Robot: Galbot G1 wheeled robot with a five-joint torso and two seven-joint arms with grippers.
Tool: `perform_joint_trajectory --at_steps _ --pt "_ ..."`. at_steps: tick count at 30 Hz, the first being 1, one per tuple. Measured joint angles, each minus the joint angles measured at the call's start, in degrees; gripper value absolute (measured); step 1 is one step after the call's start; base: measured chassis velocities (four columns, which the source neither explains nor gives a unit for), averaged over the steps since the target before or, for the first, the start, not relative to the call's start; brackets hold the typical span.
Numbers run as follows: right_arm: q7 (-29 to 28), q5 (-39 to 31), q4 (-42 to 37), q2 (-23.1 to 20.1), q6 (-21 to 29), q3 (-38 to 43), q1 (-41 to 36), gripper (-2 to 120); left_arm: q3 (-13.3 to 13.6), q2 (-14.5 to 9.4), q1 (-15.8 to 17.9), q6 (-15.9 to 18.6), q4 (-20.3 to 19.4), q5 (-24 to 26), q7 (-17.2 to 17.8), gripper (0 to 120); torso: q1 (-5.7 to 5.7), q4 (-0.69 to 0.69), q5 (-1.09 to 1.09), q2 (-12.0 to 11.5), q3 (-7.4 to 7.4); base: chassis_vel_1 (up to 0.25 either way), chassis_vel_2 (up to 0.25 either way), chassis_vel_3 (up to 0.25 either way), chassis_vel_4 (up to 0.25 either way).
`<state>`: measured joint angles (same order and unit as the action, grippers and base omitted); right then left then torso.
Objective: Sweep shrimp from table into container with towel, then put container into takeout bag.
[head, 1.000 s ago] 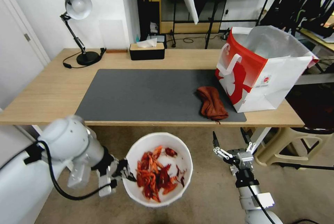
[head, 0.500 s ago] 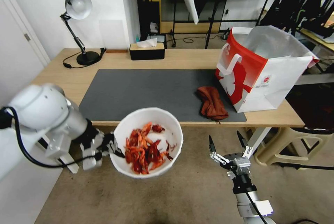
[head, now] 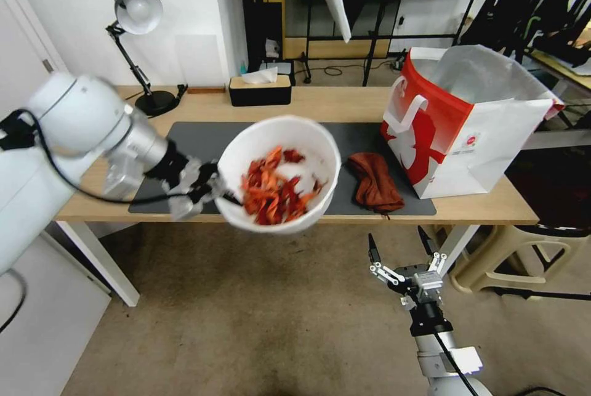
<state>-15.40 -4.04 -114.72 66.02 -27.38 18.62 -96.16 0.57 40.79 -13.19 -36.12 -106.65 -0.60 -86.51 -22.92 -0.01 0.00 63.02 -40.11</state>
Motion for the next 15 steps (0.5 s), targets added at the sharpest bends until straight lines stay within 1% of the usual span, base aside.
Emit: perform_joint_trajectory --at_steps 1,2,3,4,5,6,7,8,9,10,11,12,13,14,15 --pt "0.00 0.00 0.00 0.00 0.00 0.00 0.00 100 0.00 0.00 0.00 0.00 0.00 0.00 0.00 0 0.00 0.00 0.00 0.00 0.00 0.000 0.000 0.000 0.000" --pt "0.02 0.00 0.04 0.09 0.00 0.01 0.02 100 0.02 0.48 0.16 0.00 0.36 -0.18 0.03 0 -0.01 0.00 0.00 0.00 0.00 0.000 0.000 0.000 0.000" --pt "0.04 0.00 0.20 0.37 -0.03 0.04 0.18 100 0.03 2.05 0.65 0.02 1.58 -0.85 0.13 0 0.00 0.01 0.01 0.00 0.00 0.000 0.000 0.000 0.000" --pt "0.04 0.00 0.29 0.46 -0.05 0.05 0.27 100 0.02 2.80 0.92 0.05 2.18 -1.12 0.18 0 0.00 0.02 0.00 0.00 0.00 0.000 0.000 0.000 0.000" --pt "0.04 0.00 0.29 0.46 -0.05 0.05 0.27 100 0.02 2.80 0.92 0.05 2.18 -1.12 0.18 0 0.00 0.02 0.00 0.00 0.00 0.000 0.000 0.000 0.000" --pt "0.04 -0.01 0.44 0.55 -0.09 0.08 0.42 100 -0.07 3.92 1.39 0.07 3.16 -1.64 0.22 0 0.00 0.02 0.00 0.00 0.00 0.000 0.000 0.000 0.000" --pt "0.01 -0.22 0.77 0.64 -0.10 0.20 0.77 100 -0.80 6.51 2.45 0.08 5.38 -2.97 0.22 0 0.00 0.02 0.00 0.00 0.00 0.000 0.000 0.000 0.000" --pt "-0.03 -0.37 0.96 0.64 -0.08 0.32 1.01 100 -1.39 8.07 3.12 0.08 6.85 -3.53 0.07 0 0.00 0.01 0.00 0.00 0.00 0.000 0.000 0.000 0.000" --pt "-0.07 -0.48 1.05 0.63 -0.06 0.39 1.16 100 -1.58 8.84 3.50 0.08 7.58 -3.84 -0.04 0 0.00 0.01 0.01 0.00 0.00 0.000 0.000 0.000 0.000" --pt "-0.07 -0.48 1.05 0.63 -0.06 0.39 1.16 100 -1.58 8.84 3.50 0.08 7.58 -3.84 -0.04 0 0.00 0.01 0.01 0.00 0.00 0.000 0.000 0.000 0.000" --pt "-0.15 -0.84 1.22 0.62 0.06 0.54 1.52 100 -1.71 10.95 4.76 0.05 9.49 -4.71 -0.30 0 0.00 0.02 0.00 0.00 0.00 0.000 0.000 0.000 0.000" --pt "-0.20 -1.13 1.29 0.62 0.21 0.63 1.77 100 -1.40 12.34 5.81 -0.02 10.93 -5.27 -0.52 0 0.00 0.01 0.01 0.00 0.00 0.000 0.000 0.000 0.000" --pt "-0.20 -1.13 1.29 0.62 0.21 0.63 1.77 100 -1.40 12.34 5.81 -0.02 10.93 -5.27 -0.52 0 0.00 0.01 0.01 0.00 0.00 0.000 0.000 0.000 0.000" --pt "-0.26 -1.31 1.44 0.62 0.29 0.69 2.05 100 -0.95 13.26 6.48 -0.11 11.84 -5.52 -0.65 0 0.00 0.01 0.01 0.00 0.00 0.000 0.000 0.000 0.000" --pt "-0.35 -1.59 1.70 0.60 0.46 0.72 2.57 100 -0.30 14.92 7.49 -0.44 13.39 -6.05 -0.82 0 0.00 0.01 0.01 0.00 0.01 0.000 0.000 0.000 0.000"
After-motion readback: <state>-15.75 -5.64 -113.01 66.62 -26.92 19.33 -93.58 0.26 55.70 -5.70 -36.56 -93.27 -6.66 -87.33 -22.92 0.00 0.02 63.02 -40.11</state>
